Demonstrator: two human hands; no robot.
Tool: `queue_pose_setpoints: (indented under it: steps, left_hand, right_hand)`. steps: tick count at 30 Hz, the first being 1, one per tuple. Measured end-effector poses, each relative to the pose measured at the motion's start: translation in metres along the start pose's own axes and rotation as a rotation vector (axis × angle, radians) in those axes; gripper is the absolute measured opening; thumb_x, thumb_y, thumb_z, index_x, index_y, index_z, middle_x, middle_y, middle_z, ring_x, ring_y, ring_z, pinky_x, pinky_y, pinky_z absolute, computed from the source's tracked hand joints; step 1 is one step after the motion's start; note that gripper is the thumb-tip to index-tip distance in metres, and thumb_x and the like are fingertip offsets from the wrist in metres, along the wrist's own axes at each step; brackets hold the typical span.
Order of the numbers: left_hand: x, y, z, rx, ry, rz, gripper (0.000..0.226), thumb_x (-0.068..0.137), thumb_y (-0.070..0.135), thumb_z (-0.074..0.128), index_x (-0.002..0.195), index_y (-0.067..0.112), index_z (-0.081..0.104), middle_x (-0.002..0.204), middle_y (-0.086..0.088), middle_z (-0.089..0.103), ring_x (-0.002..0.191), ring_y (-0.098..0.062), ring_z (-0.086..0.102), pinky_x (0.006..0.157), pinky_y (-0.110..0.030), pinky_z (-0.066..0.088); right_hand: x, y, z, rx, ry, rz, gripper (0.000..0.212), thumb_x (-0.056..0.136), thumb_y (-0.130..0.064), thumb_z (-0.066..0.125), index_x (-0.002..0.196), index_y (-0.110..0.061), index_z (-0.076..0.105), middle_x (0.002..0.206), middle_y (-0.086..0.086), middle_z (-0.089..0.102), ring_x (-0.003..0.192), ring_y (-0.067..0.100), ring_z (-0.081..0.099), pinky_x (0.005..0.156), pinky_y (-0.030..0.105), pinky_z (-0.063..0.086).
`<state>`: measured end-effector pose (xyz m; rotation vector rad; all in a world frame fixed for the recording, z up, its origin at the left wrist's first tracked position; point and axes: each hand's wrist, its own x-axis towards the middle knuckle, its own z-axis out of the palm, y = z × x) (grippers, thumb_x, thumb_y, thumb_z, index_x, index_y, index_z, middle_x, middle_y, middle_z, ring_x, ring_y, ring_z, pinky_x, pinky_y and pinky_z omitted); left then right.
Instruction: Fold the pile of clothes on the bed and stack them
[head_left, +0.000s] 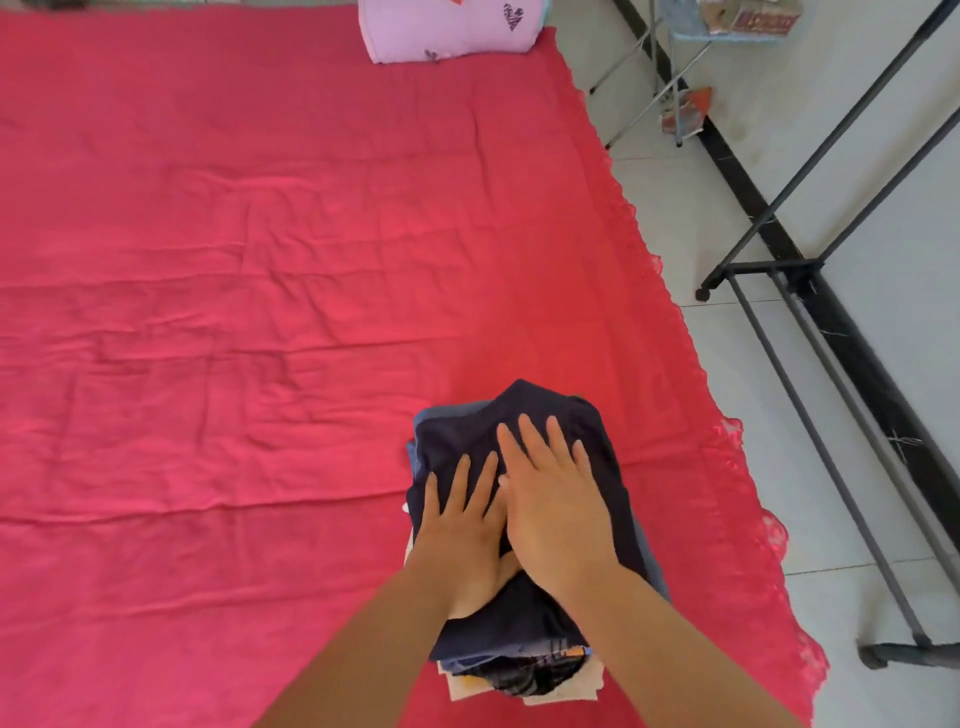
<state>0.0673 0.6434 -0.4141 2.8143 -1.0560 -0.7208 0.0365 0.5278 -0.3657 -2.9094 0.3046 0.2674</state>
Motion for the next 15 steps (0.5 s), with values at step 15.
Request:
queue_pose_setpoints:
  steps: [15]
  left_hand:
    - [-0.004,-0.003,0.013,0.014,0.044,-0.049,0.092,0.075,0.071,0.002,0.148,0.018,-0.01,0.156,-0.004,-0.018,0.145,-0.024,-0.013,0.115,-0.039,-0.01]
  right_hand:
    - [-0.013,0.037,0.05,-0.093,0.001,-0.01,0.054,0.088,-0.043,0.025,0.133,-0.026,0.051,0.138,-0.002,0.051,0.126,0.025,0.051,0.095,0.049,0.045]
